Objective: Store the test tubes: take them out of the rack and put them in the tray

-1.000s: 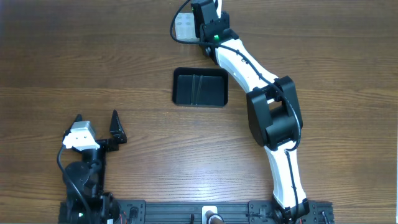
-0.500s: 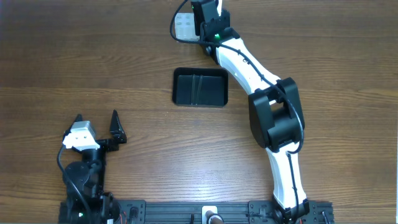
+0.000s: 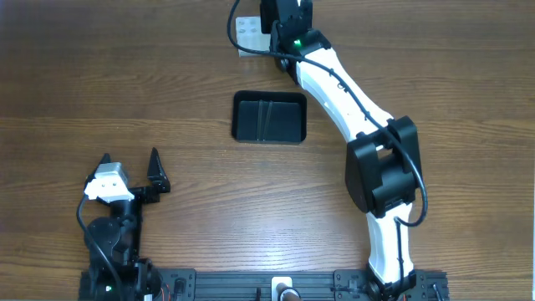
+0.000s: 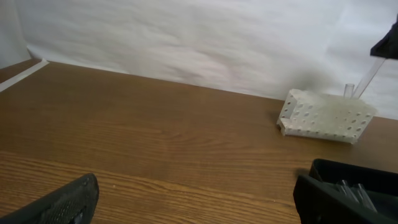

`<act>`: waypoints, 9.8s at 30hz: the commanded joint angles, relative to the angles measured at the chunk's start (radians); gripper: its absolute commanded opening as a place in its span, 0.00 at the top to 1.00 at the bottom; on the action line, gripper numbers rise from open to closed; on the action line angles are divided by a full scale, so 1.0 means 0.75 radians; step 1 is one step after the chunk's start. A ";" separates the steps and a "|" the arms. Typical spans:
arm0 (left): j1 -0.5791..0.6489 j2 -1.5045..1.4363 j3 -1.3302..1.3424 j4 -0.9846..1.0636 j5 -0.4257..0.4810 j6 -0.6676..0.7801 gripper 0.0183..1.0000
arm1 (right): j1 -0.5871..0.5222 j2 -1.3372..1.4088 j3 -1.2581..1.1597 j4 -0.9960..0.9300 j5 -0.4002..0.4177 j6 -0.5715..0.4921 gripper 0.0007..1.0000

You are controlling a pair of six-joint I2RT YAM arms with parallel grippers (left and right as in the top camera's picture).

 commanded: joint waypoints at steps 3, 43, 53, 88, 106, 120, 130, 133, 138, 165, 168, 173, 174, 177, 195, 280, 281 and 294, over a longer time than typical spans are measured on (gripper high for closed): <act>0.007 -0.012 -0.006 -0.004 0.018 0.019 0.00 | 0.041 -0.164 0.037 -0.126 0.012 0.026 0.94; 0.007 -0.012 -0.006 -0.004 0.018 0.020 0.00 | 0.038 -0.101 0.037 -1.259 -0.492 0.483 0.98; 0.007 -0.012 -0.006 -0.004 0.018 0.020 0.00 | 0.032 -0.007 0.037 -1.218 -0.492 0.483 0.98; 0.007 -0.012 -0.006 -0.004 0.018 0.019 0.00 | 0.008 0.232 0.037 -1.034 -0.486 0.518 0.91; 0.007 -0.012 -0.006 -0.004 0.018 0.020 0.00 | 0.017 0.148 0.300 -1.217 -0.506 0.517 0.56; 0.007 -0.012 -0.006 -0.004 0.018 0.019 0.00 | -0.027 0.101 0.561 -0.944 -0.097 0.271 0.36; 0.007 -0.012 -0.006 -0.004 0.018 0.020 0.00 | -0.089 0.204 0.557 -0.673 0.022 0.167 0.26; 0.007 -0.012 -0.006 -0.004 0.018 0.019 0.00 | -0.089 0.249 0.557 -0.621 0.022 0.167 0.24; 0.007 -0.012 -0.006 -0.004 0.018 0.020 0.00 | -0.079 0.322 0.557 -0.517 -0.002 0.112 0.22; 0.007 -0.012 -0.006 -0.004 0.018 0.020 0.00 | -0.074 0.515 0.557 -0.280 -0.023 -0.038 0.25; 0.007 -0.012 -0.006 -0.004 0.018 0.020 0.00 | -0.074 0.522 0.557 -0.277 -0.023 -0.038 0.34; 0.007 -0.012 -0.006 -0.004 0.018 0.019 0.00 | -0.074 0.527 0.557 -0.278 -0.023 -0.037 0.64; 0.007 -0.012 -0.006 -0.004 0.018 0.019 0.00 | -0.074 0.527 0.557 -0.277 -0.023 -0.037 0.67; 0.007 -0.012 -0.006 -0.004 0.018 0.020 0.00 | -0.074 0.527 0.557 -0.277 -0.023 -0.037 0.73; 0.007 -0.012 -0.006 -0.004 0.018 0.019 0.00 | -0.071 0.524 0.649 -0.305 -0.023 -0.037 0.88; 0.007 -0.012 -0.006 -0.004 0.018 0.020 0.00 | 0.033 0.520 0.829 -1.784 -0.472 0.400 0.91; 0.007 -0.012 -0.006 -0.004 0.018 0.019 0.00 | 0.033 0.520 0.813 -1.772 -0.471 0.404 0.91; 0.007 -0.012 -0.006 -0.004 0.018 0.020 0.00 | 0.028 0.520 0.654 -1.613 -0.470 0.429 0.92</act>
